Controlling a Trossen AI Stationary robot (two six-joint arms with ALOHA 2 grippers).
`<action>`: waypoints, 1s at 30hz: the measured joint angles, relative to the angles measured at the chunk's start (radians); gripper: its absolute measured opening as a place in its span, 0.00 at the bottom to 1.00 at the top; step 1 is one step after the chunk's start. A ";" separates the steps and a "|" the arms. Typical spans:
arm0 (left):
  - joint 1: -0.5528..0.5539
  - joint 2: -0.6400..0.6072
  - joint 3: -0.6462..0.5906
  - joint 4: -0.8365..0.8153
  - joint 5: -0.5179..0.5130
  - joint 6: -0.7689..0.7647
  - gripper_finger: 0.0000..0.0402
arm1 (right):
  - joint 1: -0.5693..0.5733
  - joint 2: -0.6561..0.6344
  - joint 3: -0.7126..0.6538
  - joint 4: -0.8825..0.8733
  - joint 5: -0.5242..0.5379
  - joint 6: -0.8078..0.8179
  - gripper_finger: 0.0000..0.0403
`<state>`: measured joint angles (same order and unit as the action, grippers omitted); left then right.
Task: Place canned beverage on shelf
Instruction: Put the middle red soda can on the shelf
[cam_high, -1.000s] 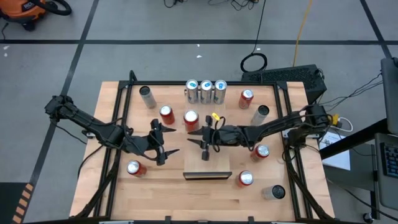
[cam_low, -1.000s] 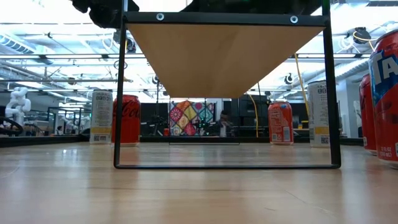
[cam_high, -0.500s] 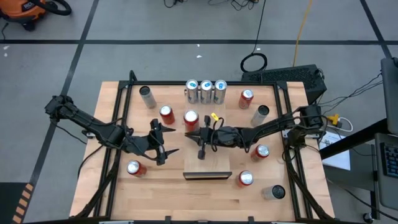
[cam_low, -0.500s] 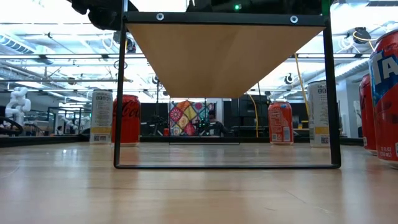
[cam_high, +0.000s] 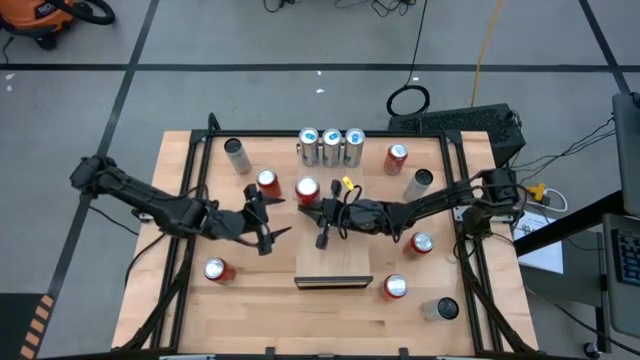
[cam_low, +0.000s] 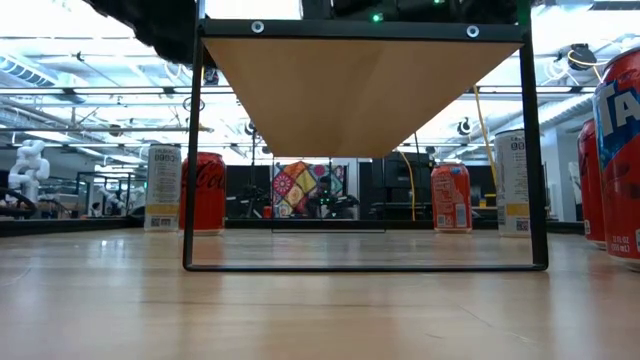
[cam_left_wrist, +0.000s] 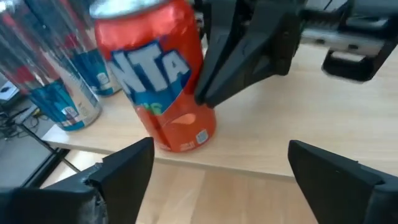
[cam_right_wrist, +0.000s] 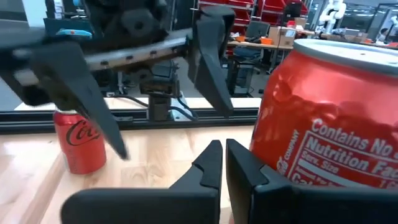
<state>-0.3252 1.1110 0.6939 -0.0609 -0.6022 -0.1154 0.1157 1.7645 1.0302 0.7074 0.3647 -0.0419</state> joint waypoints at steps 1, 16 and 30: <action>0.013 0.000 -0.005 0.000 0.003 -0.001 0.86 | -0.003 0.000 0.000 0.000 0.000 -0.001 0.00; 0.150 0.032 -0.054 0.167 0.049 0.077 0.39 | -0.013 0.000 0.000 -0.002 0.053 -0.030 0.00; 0.236 0.130 -0.054 0.269 0.050 0.123 0.09 | -0.027 0.000 0.000 0.003 0.052 -0.039 0.00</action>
<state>-0.0890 1.2409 0.6403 0.2076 -0.5526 0.0074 0.0891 1.7645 1.0306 0.7105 0.4171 -0.0809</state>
